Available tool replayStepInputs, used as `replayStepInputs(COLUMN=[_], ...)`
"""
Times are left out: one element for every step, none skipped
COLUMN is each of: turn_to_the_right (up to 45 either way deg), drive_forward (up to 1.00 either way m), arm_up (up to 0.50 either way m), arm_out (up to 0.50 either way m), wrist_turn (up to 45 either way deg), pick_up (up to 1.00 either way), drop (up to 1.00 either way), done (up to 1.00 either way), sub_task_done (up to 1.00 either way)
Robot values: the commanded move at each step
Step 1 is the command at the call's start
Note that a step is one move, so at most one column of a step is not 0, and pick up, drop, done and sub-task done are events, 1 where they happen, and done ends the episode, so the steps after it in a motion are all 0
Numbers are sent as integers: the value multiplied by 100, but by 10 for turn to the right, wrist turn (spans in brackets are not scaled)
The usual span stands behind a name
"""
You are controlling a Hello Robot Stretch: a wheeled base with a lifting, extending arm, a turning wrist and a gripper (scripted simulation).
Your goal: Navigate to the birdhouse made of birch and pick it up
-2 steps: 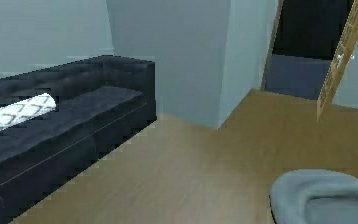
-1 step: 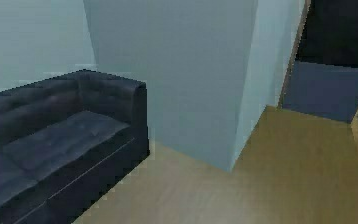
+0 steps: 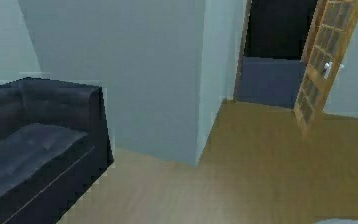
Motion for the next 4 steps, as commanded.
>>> replayStepInputs(turn_to_the_right=[0, 270, 0, 0], drive_forward=[35, 0, 100, 100], arm_up=[0, 0, 0, 0], arm_out=[0, 0, 0, 0], wrist_turn=[0, 0, 0, 0], pick_up=[0, 0, 0, 0], drop=[0, 0, 0, 0], done=[0, 0, 0, 0], sub_task_done=[0, 0, 0, 0])
